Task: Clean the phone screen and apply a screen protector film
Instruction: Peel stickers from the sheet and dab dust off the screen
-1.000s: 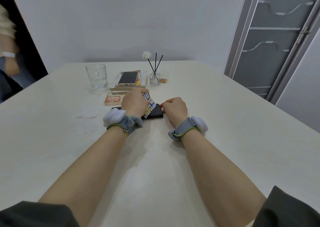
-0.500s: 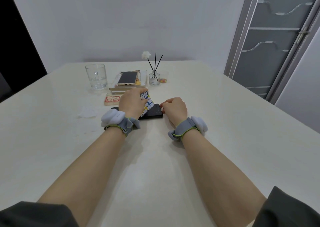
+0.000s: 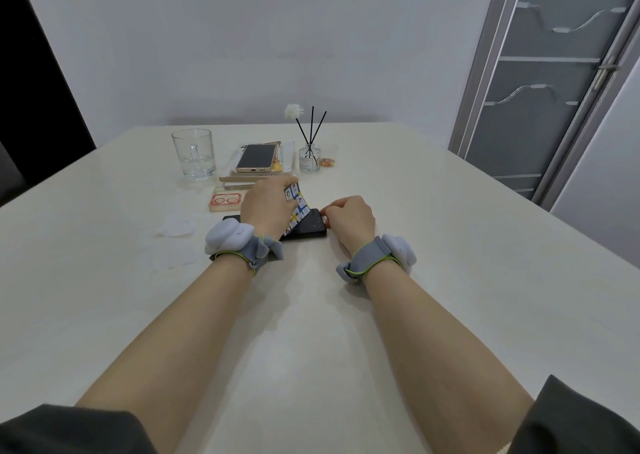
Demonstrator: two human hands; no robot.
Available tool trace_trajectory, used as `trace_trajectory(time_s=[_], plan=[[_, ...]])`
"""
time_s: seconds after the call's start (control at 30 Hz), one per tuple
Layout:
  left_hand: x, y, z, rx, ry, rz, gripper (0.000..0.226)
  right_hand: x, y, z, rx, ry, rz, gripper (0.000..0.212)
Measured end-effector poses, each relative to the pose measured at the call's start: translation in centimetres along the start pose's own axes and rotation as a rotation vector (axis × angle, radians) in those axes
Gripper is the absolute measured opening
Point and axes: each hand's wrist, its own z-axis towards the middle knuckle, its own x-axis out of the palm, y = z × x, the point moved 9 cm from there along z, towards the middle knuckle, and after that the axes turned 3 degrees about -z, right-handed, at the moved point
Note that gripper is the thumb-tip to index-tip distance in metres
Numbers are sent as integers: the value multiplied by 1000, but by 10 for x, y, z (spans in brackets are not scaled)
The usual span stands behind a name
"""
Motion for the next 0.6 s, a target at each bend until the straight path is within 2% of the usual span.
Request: trace_trajectory(time_s=[0.6], plan=[[2,-1,-2,-44,-25,-15,42,0,1,-1,3,12,-2,31]])
